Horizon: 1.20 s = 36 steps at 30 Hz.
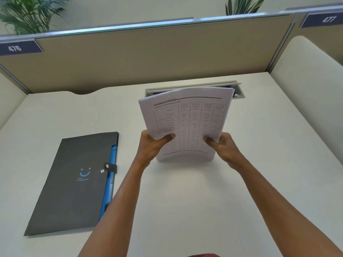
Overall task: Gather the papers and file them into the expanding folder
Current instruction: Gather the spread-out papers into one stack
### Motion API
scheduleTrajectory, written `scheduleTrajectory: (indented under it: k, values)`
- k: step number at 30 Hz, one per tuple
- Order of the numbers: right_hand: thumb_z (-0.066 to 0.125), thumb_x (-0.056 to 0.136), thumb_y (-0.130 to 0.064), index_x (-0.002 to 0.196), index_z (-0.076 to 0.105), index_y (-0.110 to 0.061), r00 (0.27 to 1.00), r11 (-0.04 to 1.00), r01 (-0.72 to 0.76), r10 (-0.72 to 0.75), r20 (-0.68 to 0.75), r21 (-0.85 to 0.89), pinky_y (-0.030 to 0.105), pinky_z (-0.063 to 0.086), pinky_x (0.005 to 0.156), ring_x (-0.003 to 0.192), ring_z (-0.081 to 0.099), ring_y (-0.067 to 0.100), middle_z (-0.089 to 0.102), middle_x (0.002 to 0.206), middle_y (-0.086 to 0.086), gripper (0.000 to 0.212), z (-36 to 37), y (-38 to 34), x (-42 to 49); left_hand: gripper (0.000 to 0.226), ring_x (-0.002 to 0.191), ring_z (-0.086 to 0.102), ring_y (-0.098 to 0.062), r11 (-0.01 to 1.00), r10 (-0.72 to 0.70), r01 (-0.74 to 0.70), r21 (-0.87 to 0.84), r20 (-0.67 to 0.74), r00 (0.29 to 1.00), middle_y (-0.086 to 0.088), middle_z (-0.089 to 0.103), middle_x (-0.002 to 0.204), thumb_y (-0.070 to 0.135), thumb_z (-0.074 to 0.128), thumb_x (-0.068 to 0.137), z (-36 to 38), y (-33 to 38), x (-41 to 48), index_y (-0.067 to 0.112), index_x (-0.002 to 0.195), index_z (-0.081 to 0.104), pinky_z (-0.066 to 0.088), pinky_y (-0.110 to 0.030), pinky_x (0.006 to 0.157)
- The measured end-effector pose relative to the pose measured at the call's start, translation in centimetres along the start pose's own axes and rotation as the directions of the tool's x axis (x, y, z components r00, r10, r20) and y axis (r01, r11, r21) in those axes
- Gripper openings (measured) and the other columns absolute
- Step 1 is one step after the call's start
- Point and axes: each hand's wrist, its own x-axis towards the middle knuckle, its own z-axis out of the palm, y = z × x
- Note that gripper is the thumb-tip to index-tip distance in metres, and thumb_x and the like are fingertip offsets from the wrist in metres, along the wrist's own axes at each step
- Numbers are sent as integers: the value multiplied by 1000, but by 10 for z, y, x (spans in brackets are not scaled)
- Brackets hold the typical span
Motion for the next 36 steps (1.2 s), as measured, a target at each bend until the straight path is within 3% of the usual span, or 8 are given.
scheduleTrajectory:
  k: [5, 8, 13, 19, 25, 27, 30, 36]
  values:
    - [63, 93, -25, 113, 68, -34, 1000, 1000, -2, 3, -24, 15, 20, 53, 89, 109, 65, 6, 72, 115, -12, 22, 3, 2, 0, 33, 99, 68, -12, 999, 36, -36, -20, -5, 999, 10, 73, 105, 20, 83, 73, 1, -3, -2, 36, 101, 73, 57, -24, 74]
    - [61, 94, -23, 115, 68, -30, 1000, 1000, -17, 17, 8, 15, 22, 51, 92, 111, 65, 9, 71, 117, -9, 23, 3, 2, 0, 35, 99, 67, -12, 998, 43, -43, -38, -13, 999, 12, 73, 106, 18, 82, 73, 1, -5, -3, 38, 101, 73, 57, -26, 75]
    - [61, 93, -26, 107, 71, -35, 1000, 1000, 6, -6, 2, 28, 15, 54, 82, 104, 67, 7, 73, 112, -11, 19, 3, -7, 0, 39, 99, 66, -13, 995, 65, -67, -71, -36, 997, 13, 72, 106, 15, 80, 74, 0, -2, 0, 40, 102, 71, 57, -29, 75]
    - [61, 94, -22, 115, 67, -33, 999, 999, -36, 37, 37, -16, 23, 50, 93, 110, 64, 5, 70, 117, -12, 24, 4, -1, -3, 35, 100, 68, -16, 1000, -4, 4, -27, 9, 1000, 6, 73, 106, 14, 82, 73, -4, -9, 0, 30, 103, 73, 59, -34, 80]
    - [64, 91, -30, 102, 68, -54, 998, 996, -53, 54, 24, -69, 17, 52, 81, 103, 63, -5, 69, 111, -25, 26, 4, -10, -3, 35, 101, 67, -17, 999, -29, 29, -29, 14, 999, 4, 72, 108, 19, 81, 74, -6, -8, 1, 26, 107, 72, 58, -31, 79]
    - [63, 92, -29, 104, 66, -51, 998, 996, -52, 53, 15, -73, 21, 52, 83, 103, 63, -3, 70, 109, -24, 25, 5, -14, -2, 35, 101, 67, -18, 999, -40, 40, -34, 10, 999, 3, 73, 108, 18, 81, 74, -4, -6, 1, 24, 107, 72, 58, -34, 81]
    - [63, 93, -29, 116, 67, -34, 999, 999, -28, 28, 26, -28, 29, 56, 87, 106, 67, 9, 71, 114, -12, 24, 4, -19, -1, 30, 96, 70, -15, 997, -65, 65, -48, -15, 998, 5, 74, 105, 23, 83, 72, -5, 2, -1, 30, 100, 75, 58, -28, 75]
    - [66, 91, -31, 114, 68, -23, 995, 994, -94, 92, 49, 51, 37, 61, 73, 94, 74, 22, 75, 110, -1, 25, 10, -20, -9, 40, 93, 72, -26, 949, -272, 271, -162, 16, 962, -5, 75, 104, 24, 86, 69, -13, 7, -12, 16, 105, 72, 60, -40, 73]
